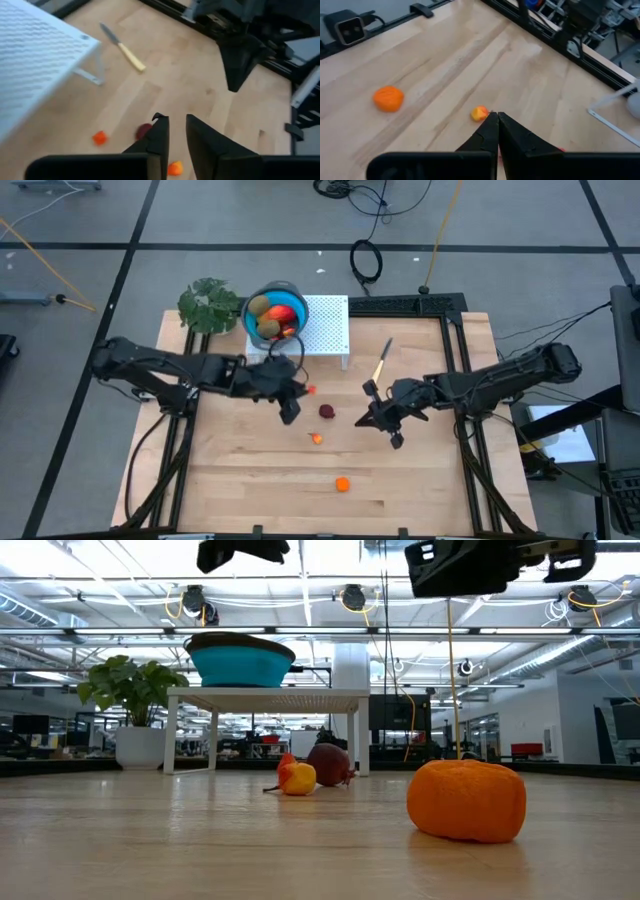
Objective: Pick & Place Fruit
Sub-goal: Put the pomegranate into the strainer bowl on the shelf
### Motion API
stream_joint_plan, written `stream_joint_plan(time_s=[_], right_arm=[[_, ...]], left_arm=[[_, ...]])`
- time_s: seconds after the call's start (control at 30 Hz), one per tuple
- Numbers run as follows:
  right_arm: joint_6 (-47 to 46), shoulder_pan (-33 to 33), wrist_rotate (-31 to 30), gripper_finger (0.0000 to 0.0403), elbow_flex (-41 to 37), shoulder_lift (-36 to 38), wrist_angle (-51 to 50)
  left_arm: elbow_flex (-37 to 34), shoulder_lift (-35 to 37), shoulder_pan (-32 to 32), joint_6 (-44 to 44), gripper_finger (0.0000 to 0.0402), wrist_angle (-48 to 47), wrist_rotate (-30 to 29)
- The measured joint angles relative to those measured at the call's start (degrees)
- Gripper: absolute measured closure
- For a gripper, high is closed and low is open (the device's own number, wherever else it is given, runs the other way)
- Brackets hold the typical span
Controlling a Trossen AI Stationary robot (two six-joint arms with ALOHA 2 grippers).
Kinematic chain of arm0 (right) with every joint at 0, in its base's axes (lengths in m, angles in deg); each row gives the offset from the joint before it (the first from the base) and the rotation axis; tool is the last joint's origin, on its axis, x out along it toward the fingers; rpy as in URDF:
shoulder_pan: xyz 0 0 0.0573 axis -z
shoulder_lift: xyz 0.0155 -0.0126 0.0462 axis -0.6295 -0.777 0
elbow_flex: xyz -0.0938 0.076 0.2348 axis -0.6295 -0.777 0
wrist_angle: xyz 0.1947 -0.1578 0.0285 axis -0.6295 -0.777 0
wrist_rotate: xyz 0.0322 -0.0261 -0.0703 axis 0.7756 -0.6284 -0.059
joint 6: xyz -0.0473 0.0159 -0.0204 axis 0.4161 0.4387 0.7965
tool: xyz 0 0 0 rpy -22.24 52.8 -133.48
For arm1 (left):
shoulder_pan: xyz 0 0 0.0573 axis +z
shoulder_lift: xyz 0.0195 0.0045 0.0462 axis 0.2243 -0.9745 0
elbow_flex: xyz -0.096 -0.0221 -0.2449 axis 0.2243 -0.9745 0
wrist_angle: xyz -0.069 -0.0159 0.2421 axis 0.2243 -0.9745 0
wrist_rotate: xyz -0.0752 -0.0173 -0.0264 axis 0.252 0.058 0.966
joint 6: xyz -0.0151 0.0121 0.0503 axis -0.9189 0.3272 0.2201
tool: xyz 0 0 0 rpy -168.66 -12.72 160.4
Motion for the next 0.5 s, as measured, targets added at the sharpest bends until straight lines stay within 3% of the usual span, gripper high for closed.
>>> stream_joint_plan(time_s=[0.23,0.5], right_arm=[[0.0,-3.8,0.0,0.0403,0.0,-0.4,-0.2],[-3.0,-5.1,-0.2,0.0403,0.0,-2.5,2.1]], left_arm=[[-11.5,0.0,-3.3,1.6,0.0396,17.9,0.4],[-20.8,0.0,-4.1,1.6,0.0388,30.8,5.7]])
